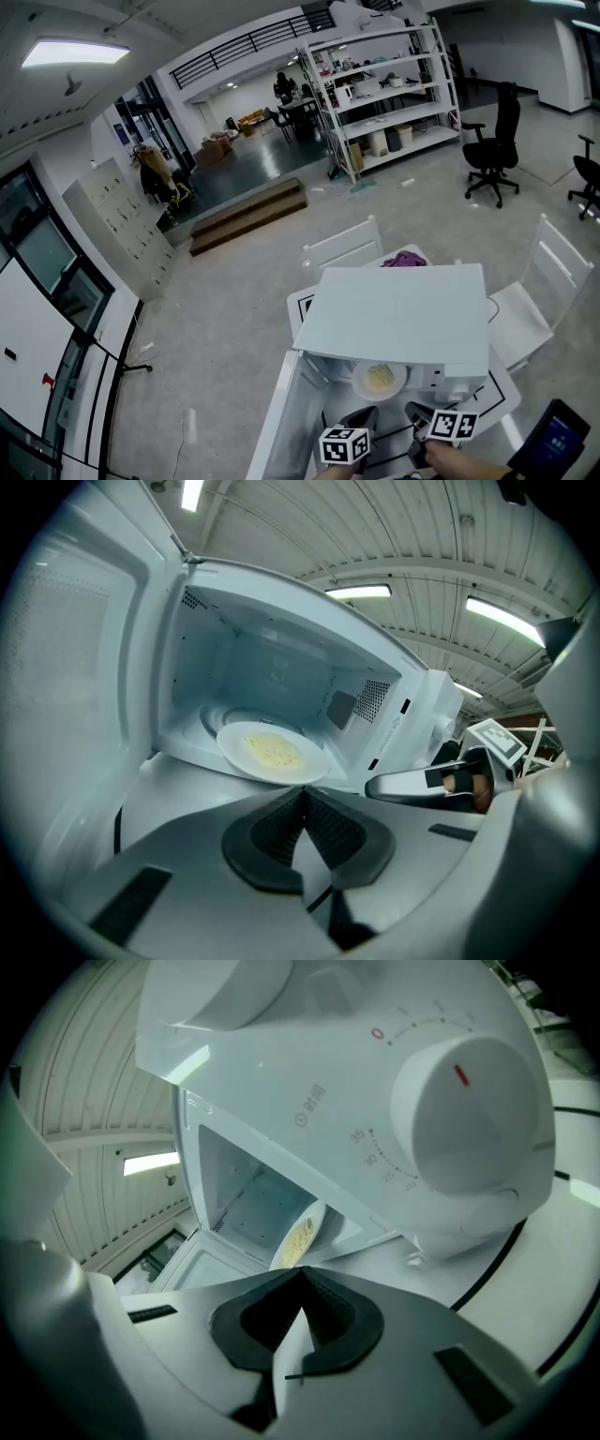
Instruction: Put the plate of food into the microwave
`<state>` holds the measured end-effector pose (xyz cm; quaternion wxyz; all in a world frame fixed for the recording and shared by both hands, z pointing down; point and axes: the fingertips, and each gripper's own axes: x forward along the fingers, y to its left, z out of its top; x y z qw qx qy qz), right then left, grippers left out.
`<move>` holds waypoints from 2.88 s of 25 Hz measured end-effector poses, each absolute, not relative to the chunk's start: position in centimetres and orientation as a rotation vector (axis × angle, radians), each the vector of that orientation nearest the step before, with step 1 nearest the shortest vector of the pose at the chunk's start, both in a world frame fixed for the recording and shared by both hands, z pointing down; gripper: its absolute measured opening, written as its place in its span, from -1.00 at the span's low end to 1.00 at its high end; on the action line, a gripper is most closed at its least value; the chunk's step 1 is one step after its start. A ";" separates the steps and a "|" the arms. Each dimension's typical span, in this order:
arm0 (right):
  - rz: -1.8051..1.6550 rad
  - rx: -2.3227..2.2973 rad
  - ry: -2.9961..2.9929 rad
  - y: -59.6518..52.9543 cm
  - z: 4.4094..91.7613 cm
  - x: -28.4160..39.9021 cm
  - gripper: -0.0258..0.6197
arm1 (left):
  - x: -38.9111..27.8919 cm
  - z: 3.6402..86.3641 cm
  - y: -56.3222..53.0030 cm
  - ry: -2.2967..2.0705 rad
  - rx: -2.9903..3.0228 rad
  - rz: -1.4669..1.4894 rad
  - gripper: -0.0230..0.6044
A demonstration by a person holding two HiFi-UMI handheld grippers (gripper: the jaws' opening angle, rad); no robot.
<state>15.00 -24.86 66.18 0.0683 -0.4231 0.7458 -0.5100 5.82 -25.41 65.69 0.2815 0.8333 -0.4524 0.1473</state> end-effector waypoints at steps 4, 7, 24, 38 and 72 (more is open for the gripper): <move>-1.502 -1.279 2.303 -24.1 65.8 15.2 -0.92 | 5.9 66.3 -26.1 -1.226 2.230 0.427 -0.91; -1.481 -1.287 2.334 -23.5 65.6 15.9 -0.92 | 6.3 66.5 -26.8 -1.243 2.225 0.441 -0.91; -1.442 -1.294 2.388 -23.0 65.6 16.9 -0.92 | 7.1 67.2 -29.2 -1.264 2.218 0.444 -0.91; -1.410 -1.303 2.405 -22.9 64.8 16.8 -0.92 | 6.9 67.2 -31.5 -1.275 2.225 0.461 -0.91; -1.373 -1.377 2.373 -22.1 64.8 18.4 -0.92 | 6.9 67.1 -36.4 -1.259 2.212 0.504 -0.91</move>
